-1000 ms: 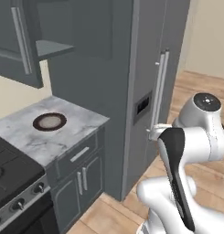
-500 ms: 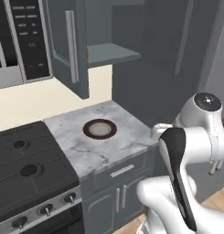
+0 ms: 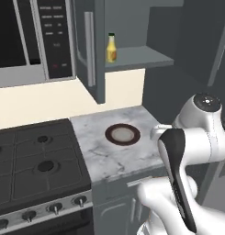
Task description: Move the hot dog bun to the plate on the dining table and place the condiment next to that plate. Then navigate to the fridge and take the sausage and place it on the plate as well.
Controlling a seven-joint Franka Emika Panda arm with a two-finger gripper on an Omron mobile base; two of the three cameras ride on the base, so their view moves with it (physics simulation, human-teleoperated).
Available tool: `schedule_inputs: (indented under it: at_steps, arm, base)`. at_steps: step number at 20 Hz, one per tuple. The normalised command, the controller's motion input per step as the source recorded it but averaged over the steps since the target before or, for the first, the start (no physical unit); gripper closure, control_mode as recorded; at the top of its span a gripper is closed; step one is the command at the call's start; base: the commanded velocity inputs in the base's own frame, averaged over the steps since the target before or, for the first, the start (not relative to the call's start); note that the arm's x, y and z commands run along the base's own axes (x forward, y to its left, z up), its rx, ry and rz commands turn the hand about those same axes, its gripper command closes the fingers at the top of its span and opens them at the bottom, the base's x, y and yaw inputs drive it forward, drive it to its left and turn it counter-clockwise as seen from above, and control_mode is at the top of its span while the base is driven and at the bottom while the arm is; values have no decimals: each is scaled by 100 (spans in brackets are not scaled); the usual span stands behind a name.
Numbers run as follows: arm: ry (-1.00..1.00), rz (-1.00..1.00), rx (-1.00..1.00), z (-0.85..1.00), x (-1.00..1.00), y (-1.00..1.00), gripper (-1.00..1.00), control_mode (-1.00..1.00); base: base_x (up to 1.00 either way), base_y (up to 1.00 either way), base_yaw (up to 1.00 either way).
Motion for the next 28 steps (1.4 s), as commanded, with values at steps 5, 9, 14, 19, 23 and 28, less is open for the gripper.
schedule_inputs:
  at_steps: [5, 9, 14, 19, 23, 28]
  arm:
    - [0, 0, 0, 0, 0, 0, -100, 100]
    - [0, 0, 0, 0, 0, 0, -100, 100]
    - [0, 0, 0, 0, 0, 0, -100, 100]
    - [0, 0, 0, 0, 0, 0, -100, 100]
    - [-2, 11, 0, 7, 38, -13, -100, -100]
    - [-9, 21, -1, 53, 69, -12, -100, -100]
  base:
    - [48, -37, 34]
    - [54, -28, 26]
    - [73, -23, 15]
    - [85, -25, 14]
    - [42, -14, 9]
    - [0, 0, 0]
